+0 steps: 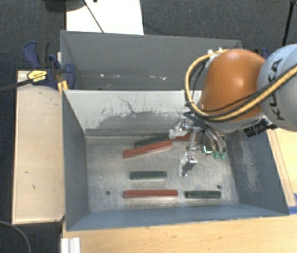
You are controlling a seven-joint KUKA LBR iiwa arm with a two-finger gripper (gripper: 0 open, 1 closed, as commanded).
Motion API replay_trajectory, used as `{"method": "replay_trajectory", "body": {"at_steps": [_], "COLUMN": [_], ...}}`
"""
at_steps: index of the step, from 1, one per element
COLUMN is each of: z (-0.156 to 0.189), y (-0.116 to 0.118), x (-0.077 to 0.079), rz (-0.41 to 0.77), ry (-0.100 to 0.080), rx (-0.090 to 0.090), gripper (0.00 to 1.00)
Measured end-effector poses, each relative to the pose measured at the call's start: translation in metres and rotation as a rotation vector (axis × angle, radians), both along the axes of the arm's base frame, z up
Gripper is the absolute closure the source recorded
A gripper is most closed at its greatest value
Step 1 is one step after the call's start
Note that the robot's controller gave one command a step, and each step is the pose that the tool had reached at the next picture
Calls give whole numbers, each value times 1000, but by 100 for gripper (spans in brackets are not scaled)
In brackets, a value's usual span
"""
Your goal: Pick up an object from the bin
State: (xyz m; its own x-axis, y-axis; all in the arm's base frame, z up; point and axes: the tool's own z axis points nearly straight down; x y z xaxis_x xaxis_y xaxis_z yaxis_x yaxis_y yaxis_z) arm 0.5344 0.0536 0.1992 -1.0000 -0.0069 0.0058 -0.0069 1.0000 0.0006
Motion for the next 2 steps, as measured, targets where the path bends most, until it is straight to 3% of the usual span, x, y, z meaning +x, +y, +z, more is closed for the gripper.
{"method": "replay_trajectory", "body": {"at_steps": [1, 2], "z": [4, -38], "y": [0, 13], "x": [2, -18], "rz": [-1, -50], "ry": [-8, -16], "rx": [0, 1], "gripper": [0, 0]}}
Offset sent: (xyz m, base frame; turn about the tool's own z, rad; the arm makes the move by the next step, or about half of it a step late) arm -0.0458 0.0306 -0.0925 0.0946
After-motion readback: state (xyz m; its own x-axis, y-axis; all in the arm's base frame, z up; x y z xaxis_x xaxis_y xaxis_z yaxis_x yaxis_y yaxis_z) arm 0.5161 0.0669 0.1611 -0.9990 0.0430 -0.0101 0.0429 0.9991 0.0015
